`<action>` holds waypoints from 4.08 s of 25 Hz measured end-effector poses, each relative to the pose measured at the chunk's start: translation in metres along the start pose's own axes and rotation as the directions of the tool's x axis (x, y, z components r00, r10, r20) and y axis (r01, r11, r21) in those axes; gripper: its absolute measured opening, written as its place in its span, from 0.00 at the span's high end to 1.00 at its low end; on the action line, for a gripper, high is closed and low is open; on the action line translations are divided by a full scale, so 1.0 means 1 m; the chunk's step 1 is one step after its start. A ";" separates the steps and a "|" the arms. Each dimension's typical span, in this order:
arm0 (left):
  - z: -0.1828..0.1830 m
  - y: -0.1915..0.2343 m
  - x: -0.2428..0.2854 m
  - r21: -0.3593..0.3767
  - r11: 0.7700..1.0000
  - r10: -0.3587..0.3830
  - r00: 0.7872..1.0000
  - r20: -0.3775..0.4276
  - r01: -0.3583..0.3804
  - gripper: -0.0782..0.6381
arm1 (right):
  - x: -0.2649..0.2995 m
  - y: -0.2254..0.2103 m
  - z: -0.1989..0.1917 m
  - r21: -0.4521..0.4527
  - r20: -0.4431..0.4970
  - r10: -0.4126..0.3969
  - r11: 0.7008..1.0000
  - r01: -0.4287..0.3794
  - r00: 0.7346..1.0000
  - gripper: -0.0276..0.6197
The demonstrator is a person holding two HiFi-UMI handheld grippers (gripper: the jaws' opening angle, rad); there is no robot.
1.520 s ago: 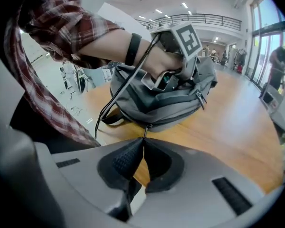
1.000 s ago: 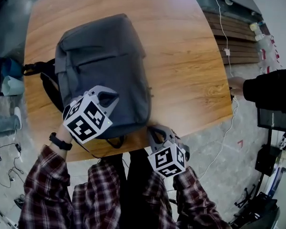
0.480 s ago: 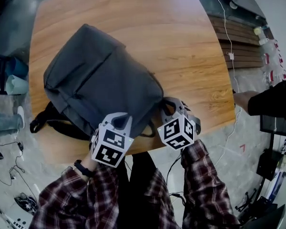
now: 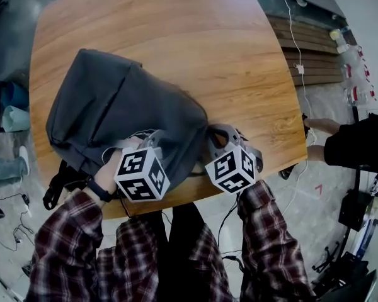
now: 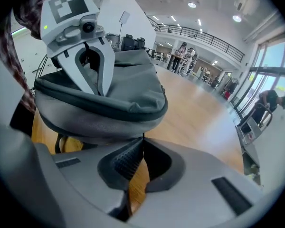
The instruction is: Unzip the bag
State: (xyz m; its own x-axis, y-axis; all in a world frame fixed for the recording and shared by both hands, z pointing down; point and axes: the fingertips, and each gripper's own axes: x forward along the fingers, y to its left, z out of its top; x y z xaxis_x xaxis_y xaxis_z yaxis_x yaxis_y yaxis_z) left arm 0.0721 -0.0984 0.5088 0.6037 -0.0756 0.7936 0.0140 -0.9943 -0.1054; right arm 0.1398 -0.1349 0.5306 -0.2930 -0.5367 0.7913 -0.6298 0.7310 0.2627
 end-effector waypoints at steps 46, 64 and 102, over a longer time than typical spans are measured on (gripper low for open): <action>-0.069 0.107 -0.006 -0.578 0.773 0.293 0.955 -0.039 -0.261 0.88 | -0.041 0.062 -0.005 0.272 0.041 -0.028 0.962 0.015 0.999 0.93; -0.057 0.024 -0.041 -0.250 0.960 0.153 0.985 0.081 -0.128 0.88 | 0.014 0.023 0.040 0.198 0.077 0.017 0.980 -0.032 0.997 0.94; 0.001 0.107 -0.053 -0.558 0.812 0.381 0.878 0.288 -0.170 0.88 | -0.059 0.168 0.067 0.449 0.244 0.186 0.848 -0.281 0.952 0.94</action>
State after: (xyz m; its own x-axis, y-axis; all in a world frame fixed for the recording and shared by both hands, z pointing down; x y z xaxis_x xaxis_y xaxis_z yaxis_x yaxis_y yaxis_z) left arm 0.0424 -0.2004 0.4551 0.7651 -0.4242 0.4844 -0.5361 -0.8364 0.1144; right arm 0.0029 -0.0084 0.4911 -0.5715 -0.4775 0.6673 -0.7748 0.5818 -0.2473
